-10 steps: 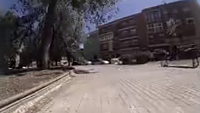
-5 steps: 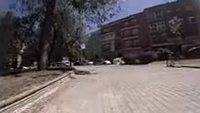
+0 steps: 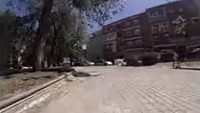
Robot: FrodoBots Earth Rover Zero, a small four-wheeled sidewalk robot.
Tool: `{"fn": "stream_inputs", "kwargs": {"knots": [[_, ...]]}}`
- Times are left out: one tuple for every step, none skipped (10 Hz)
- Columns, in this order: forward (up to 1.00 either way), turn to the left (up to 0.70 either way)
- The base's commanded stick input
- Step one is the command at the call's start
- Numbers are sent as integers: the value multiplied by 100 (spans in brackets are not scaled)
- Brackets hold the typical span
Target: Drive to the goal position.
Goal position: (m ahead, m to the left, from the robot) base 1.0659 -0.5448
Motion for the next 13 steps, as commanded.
{"fn": "stream_inputs", "kwargs": {"knots": [[0,0],[0,0],[0,0],[0,0],[0,0],[0,0],[0,0],[0,0],[84,0],[85,0],[85,0],[12,0],[0,0]]}}
